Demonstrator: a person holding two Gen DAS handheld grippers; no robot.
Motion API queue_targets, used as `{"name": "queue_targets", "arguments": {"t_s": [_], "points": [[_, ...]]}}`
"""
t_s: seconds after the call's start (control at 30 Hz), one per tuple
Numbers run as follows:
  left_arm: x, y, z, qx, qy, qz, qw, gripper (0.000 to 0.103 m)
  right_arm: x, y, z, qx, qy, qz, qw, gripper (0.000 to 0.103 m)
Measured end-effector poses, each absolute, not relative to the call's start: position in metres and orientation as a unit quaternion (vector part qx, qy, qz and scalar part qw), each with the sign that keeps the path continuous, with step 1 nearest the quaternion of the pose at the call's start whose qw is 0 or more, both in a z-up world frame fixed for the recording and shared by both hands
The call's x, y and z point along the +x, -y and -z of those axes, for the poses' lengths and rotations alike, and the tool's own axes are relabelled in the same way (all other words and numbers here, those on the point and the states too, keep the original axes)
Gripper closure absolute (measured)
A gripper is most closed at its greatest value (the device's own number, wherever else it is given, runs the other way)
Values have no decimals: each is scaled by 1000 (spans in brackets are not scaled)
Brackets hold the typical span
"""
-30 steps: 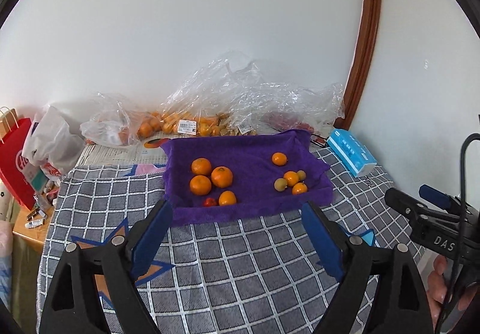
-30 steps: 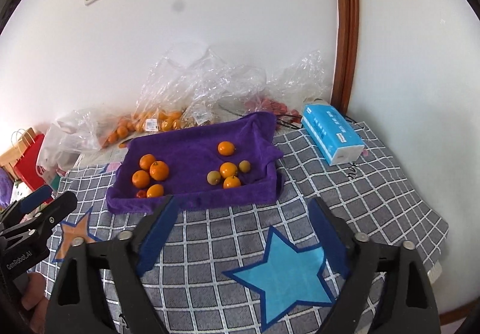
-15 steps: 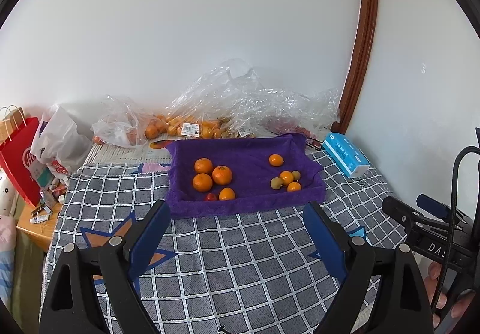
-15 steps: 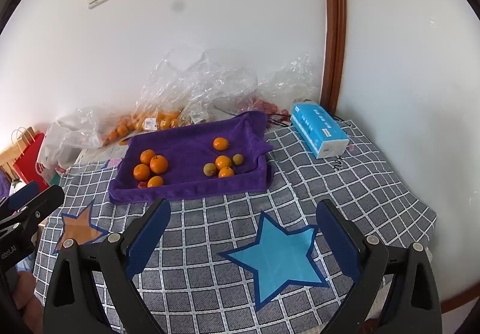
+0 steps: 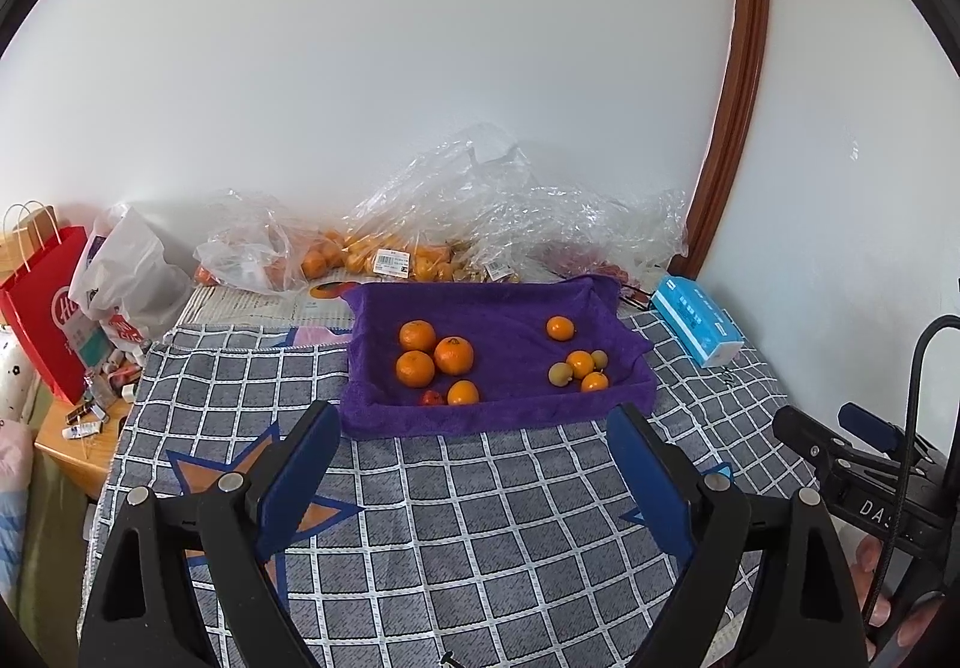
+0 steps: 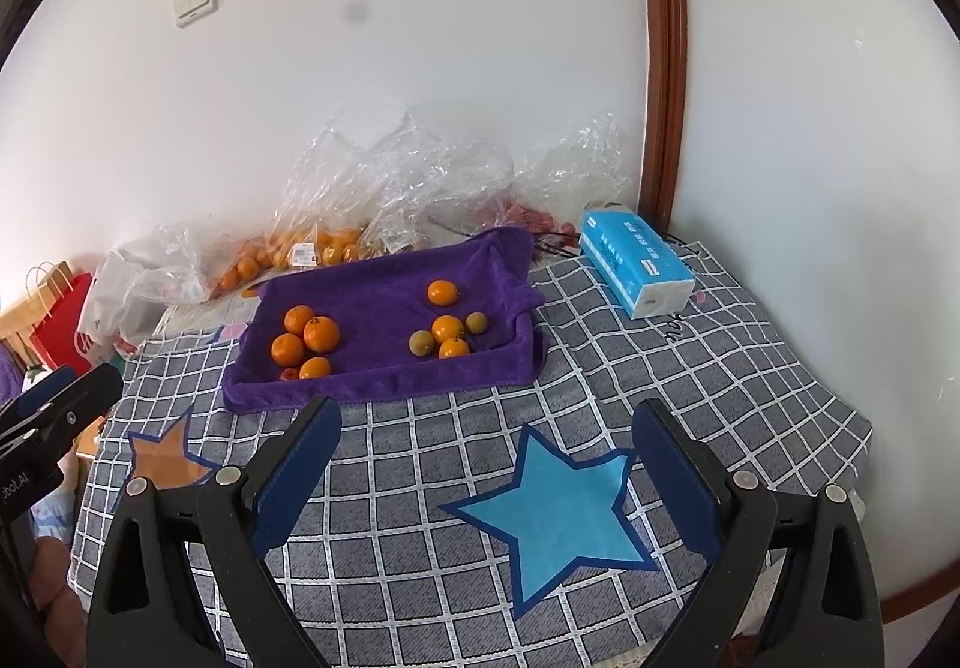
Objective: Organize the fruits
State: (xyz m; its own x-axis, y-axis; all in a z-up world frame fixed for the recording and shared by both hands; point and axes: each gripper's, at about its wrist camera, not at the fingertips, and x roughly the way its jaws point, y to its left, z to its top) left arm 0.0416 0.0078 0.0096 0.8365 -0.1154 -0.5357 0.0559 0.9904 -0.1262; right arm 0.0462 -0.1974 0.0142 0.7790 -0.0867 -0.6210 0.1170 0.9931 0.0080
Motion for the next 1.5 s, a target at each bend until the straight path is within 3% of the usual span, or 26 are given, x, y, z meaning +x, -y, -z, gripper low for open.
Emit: {"name": "queue_targets", "arguments": {"t_s": [1.5], "points": [[44, -11, -9, -64, -284, 44, 956, 13, 47, 193, -12, 20, -328, 54, 943, 6]]}}
